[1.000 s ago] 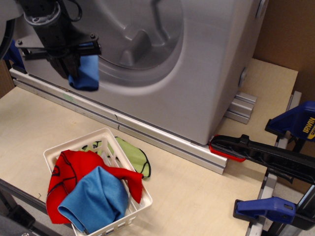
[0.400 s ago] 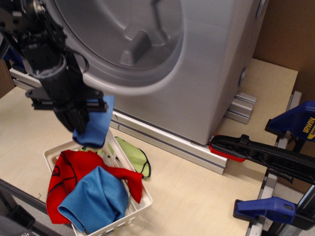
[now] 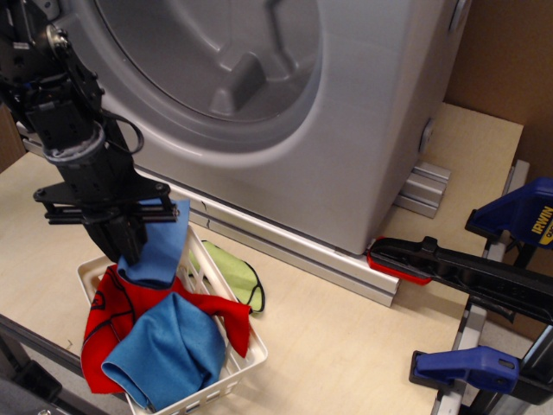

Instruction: Take clothes out of laundry machine

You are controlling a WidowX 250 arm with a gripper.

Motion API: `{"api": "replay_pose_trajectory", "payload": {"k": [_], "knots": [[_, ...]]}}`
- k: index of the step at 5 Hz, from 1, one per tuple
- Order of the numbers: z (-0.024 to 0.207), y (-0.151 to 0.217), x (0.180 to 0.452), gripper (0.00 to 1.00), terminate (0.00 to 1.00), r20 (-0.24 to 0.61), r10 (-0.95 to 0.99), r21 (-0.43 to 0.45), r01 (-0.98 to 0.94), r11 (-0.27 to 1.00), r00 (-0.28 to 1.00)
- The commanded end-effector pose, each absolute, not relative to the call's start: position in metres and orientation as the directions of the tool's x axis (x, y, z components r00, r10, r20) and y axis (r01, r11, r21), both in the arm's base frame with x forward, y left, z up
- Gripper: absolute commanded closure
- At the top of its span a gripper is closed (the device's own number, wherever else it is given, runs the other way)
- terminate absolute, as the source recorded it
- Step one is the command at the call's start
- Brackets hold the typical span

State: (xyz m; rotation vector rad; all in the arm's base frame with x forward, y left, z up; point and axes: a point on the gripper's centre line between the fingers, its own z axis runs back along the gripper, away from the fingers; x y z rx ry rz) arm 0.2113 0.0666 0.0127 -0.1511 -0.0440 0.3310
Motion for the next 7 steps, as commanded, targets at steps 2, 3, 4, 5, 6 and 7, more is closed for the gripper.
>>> {"api": "replay_pose_trajectory", "payload": {"k": [2,3,4,5,6,7], "knots": [[0.027,0.083,0.204,0.00,0.00,-0.017,0.430,-0.141,-0.428,0.893,0.903],[0.033,0.086,0.205,0.00,0.00,0.005,0.453,-0.142,-0.448,0.883,0.891],[0.039,0.089,0.211,0.00,0.00,0.008,0.437,-0.200,-0.427,0.882,0.899],[0.055,0.094,0.224,0.00,0.00,0.058,0.430,-0.186,-0.413,0.892,0.901],[0.074,0.103,0.235,0.00,0.00,0.141,0.414,-0.182,-0.388,0.904,0.899],[0.074,0.103,0.235,0.00,0.00,0.141,0.414,-0.182,-0.388,0.904,0.899]]}}
